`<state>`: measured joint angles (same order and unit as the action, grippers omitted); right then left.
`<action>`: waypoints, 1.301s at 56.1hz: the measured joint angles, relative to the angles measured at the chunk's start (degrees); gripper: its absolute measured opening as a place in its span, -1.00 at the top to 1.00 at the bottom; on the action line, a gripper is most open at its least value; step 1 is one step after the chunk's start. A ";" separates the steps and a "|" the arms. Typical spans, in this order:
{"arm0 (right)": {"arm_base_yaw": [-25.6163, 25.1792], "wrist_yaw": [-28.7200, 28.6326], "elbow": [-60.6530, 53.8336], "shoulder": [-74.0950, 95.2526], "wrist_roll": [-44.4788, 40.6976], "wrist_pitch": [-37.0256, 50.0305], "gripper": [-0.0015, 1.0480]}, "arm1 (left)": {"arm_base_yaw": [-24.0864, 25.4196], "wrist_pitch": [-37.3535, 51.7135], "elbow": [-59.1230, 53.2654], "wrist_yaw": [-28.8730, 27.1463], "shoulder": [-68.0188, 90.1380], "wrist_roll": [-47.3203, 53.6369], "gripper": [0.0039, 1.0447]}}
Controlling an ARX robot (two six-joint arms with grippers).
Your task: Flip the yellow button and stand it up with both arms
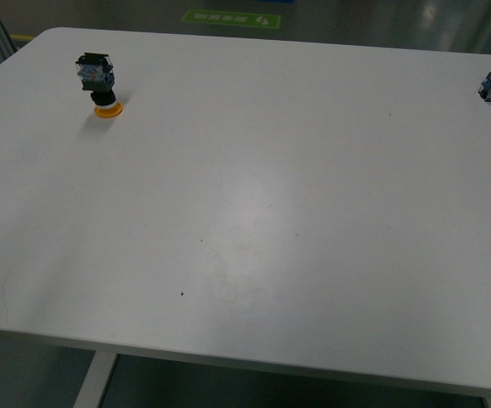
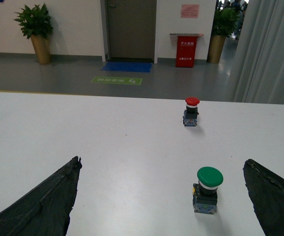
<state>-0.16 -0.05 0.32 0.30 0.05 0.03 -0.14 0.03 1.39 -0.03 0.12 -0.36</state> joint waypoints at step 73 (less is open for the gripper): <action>0.00 0.00 0.00 0.00 0.00 0.00 -0.86 | 0.00 0.00 0.00 0.00 0.00 0.00 -0.87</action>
<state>-0.16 -0.05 0.32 0.30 0.05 0.03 -0.14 0.03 1.39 -0.03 0.12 -0.36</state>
